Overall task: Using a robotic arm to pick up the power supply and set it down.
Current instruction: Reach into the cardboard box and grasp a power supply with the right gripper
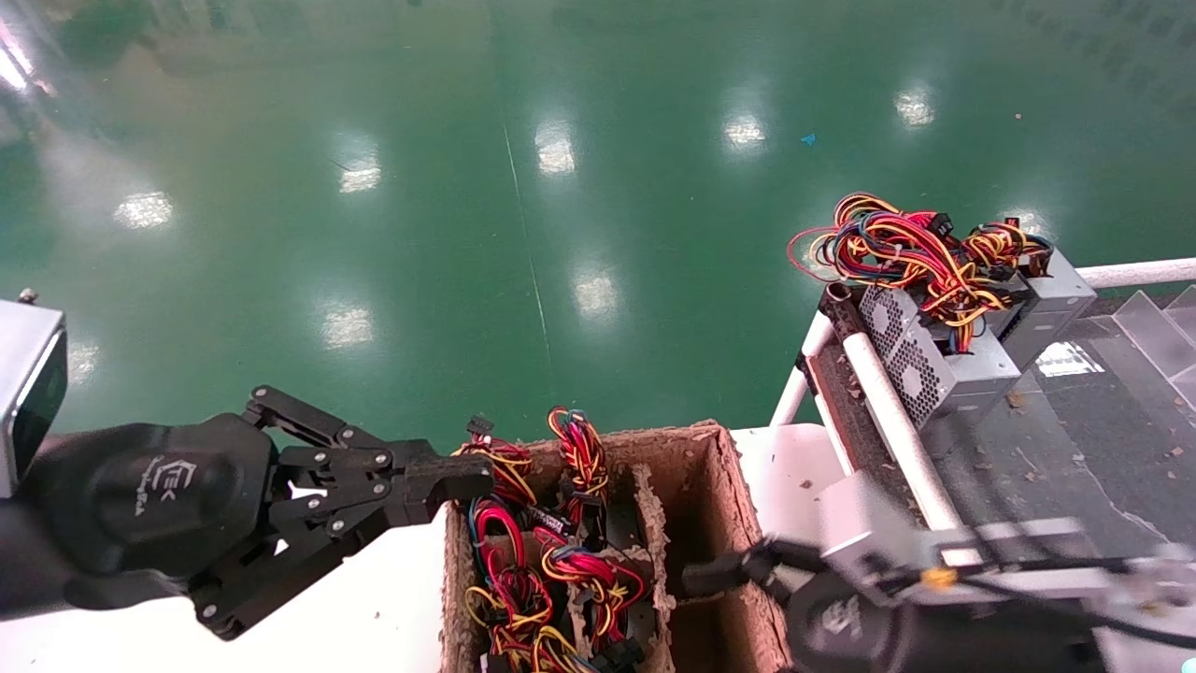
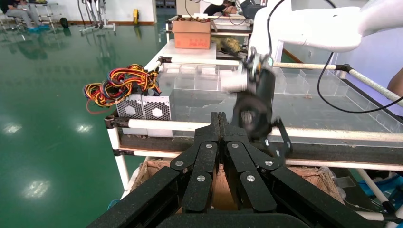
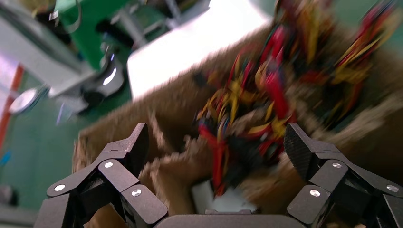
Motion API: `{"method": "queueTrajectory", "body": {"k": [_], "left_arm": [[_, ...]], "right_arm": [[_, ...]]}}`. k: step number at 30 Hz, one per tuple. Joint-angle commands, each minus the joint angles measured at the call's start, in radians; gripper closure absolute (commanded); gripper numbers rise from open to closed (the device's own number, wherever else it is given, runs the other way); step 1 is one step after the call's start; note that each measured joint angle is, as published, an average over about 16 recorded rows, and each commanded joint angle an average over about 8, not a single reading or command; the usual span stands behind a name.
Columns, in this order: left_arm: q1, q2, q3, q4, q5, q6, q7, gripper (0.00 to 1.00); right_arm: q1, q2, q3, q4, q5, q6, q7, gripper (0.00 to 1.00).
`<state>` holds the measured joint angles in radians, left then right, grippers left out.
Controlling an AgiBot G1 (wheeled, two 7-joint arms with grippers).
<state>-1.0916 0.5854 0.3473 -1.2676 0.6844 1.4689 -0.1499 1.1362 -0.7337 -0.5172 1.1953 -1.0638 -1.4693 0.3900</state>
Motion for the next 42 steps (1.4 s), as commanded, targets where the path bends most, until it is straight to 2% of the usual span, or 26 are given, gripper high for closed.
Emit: {"method": "queueTrajectory", "body": {"k": [1, 4, 5, 8, 9, 15, 25, 36, 42], "left_arm": [[0.0, 0.0, 0.0, 0.0, 0.0, 0.0, 0.0, 0.5], [0.0, 0.0, 0.0, 0.0, 0.0, 0.0, 0.0, 0.12], [0.0, 0.0, 0.0, 0.0, 0.0, 0.0, 0.0, 0.02], [0.0, 0.0, 0.0, 0.0, 0.0, 0.0, 0.0, 0.0], [0.0, 0.0, 0.0, 0.0, 0.0, 0.0, 0.0, 0.0], [0.0, 0.0, 0.0, 0.0, 0.0, 0.0, 0.0, 0.0], [0.0, 0.0, 0.0, 0.0, 0.0, 0.0, 0.0, 0.0], [0.0, 0.0, 0.001, 0.0, 0.0, 0.0, 0.0, 0.0], [0.0, 0.0, 0.001, 0.0, 0.0, 0.0, 0.0, 0.0]], "right_arm": [[0.02, -0.026, -0.04, -0.019, -0.046, -0.026, 0.028, 0.05], [0.032, -0.063, -0.071, -0.058, -0.083, -0.038, 0.029, 0.42], [0.035, -0.075, -0.078, -0.071, -0.092, -0.04, 0.027, 0.54], [0.039, -0.105, -0.094, -0.105, -0.112, -0.038, 0.014, 0.92], [0.04, -0.115, -0.097, -0.114, -0.117, -0.036, 0.009, 0.99], [0.042, -0.157, -0.118, -0.141, -0.154, -0.014, -0.007, 1.0], [0.025, -0.186, -0.123, -0.116, -0.183, 0.046, -0.023, 1.0], [-0.016, -0.168, -0.123, -0.001, -0.239, 0.143, 0.008, 1.0], [-0.04, -0.15, -0.112, 0.039, -0.231, 0.167, 0.023, 1.0]]}}
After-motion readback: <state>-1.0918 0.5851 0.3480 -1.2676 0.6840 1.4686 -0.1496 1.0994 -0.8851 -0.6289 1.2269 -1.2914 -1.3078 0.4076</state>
